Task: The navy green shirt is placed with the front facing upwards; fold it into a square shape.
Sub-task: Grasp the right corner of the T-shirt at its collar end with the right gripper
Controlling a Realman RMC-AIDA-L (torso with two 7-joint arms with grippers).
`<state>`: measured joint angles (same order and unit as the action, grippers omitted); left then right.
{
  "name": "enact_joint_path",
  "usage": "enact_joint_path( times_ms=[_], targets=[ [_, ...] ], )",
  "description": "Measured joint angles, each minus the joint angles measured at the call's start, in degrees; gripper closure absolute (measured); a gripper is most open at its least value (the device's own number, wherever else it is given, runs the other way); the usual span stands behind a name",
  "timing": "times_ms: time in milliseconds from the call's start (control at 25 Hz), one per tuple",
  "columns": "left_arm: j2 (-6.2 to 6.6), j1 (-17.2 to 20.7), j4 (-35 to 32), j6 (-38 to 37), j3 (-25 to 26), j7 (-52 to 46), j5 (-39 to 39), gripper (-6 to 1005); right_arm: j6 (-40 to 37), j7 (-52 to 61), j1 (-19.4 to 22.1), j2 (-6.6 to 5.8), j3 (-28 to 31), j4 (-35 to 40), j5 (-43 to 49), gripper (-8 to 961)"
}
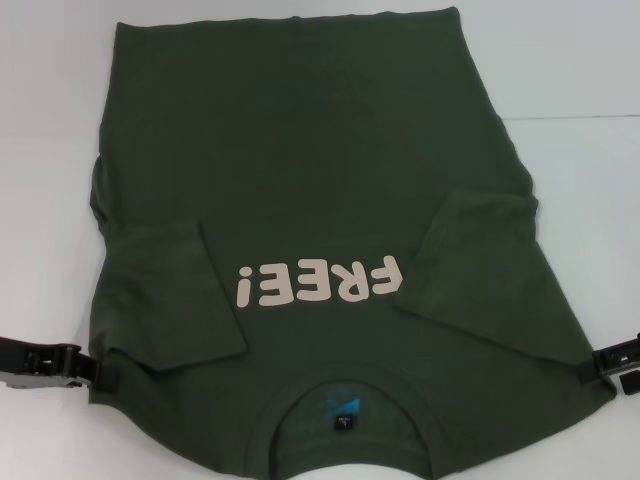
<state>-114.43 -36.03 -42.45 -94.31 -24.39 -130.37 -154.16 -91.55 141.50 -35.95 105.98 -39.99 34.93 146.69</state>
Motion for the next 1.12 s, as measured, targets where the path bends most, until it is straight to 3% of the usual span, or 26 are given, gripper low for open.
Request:
enact_joint_path(
  times_ms=[1120],
  targets=[
    [0.00,-0.15,0.00,0.00,-0.04,0.03,0.00,962,0.93,-0.17,-0.14,1.09,-0.61,-0.10,0.00,27]
  ],
)
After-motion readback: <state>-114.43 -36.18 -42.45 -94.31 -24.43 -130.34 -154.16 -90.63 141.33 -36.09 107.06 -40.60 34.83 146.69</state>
